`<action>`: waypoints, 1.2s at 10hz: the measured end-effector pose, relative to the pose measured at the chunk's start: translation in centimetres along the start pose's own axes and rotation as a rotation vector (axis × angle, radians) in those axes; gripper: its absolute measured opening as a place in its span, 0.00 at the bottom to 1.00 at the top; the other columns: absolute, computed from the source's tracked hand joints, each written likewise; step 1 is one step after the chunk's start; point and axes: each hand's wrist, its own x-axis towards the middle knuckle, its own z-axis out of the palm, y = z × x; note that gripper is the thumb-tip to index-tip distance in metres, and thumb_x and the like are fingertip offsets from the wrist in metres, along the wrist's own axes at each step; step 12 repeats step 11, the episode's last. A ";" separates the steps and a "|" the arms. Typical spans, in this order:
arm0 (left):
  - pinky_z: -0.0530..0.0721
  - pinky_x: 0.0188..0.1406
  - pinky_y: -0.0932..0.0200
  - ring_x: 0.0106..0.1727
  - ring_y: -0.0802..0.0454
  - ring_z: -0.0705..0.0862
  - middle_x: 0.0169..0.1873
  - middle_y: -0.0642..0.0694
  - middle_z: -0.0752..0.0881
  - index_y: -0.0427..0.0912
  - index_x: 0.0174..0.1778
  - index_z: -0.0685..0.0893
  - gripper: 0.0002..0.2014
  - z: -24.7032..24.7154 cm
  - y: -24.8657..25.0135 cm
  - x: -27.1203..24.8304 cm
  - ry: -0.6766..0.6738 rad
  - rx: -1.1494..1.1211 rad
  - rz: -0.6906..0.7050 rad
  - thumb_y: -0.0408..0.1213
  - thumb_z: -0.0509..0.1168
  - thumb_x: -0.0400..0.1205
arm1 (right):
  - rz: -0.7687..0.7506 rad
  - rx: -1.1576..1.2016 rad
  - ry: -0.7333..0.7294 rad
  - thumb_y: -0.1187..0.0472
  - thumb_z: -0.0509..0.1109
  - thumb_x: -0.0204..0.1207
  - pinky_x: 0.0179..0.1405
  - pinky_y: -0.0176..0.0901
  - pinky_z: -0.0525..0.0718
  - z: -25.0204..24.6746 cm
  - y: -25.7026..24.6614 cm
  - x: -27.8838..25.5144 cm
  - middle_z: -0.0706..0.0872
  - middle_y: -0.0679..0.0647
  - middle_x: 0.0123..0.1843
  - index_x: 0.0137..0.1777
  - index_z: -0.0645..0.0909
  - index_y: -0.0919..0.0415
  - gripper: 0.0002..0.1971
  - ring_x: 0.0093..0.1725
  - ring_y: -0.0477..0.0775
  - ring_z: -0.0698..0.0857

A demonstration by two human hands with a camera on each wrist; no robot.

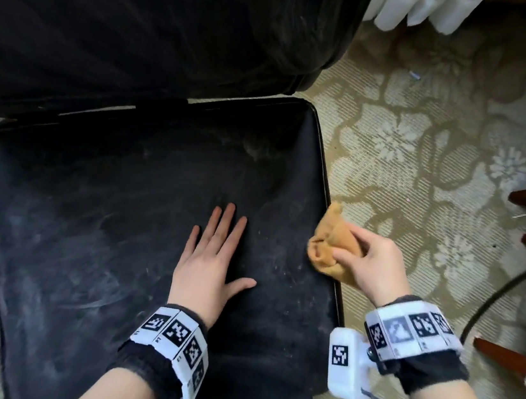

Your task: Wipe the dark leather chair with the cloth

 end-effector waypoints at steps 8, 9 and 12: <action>0.52 0.80 0.54 0.81 0.56 0.51 0.80 0.50 0.54 0.44 0.81 0.50 0.46 -3.3 -8.4 -4.4 0.111 -0.185 -0.104 0.46 0.71 0.73 | -0.471 -0.871 -0.179 0.63 0.49 0.69 0.61 0.62 0.82 16.5 -16.5 -5.4 0.86 0.63 0.62 0.59 0.86 0.60 0.27 0.63 0.67 0.83; 0.64 0.77 0.47 0.78 0.53 0.58 0.78 0.50 0.58 0.44 0.80 0.54 0.49 -2.9 -10.1 -5.5 0.006 -0.096 -0.107 0.45 0.77 0.68 | -0.475 -0.996 -0.170 0.61 0.47 0.66 0.57 0.63 0.80 16.9 -16.7 -5.2 0.90 0.61 0.53 0.50 0.90 0.57 0.28 0.54 0.66 0.88; 0.80 0.58 0.39 0.66 0.42 0.80 0.64 0.41 0.83 0.39 0.69 0.76 0.44 -7.4 -11.1 -5.9 0.206 0.098 -0.064 0.41 0.84 0.56 | -0.668 -1.200 -0.363 0.62 0.56 0.81 0.75 0.61 0.61 10.7 -21.2 -5.2 0.74 0.63 0.73 0.72 0.70 0.62 0.20 0.72 0.65 0.71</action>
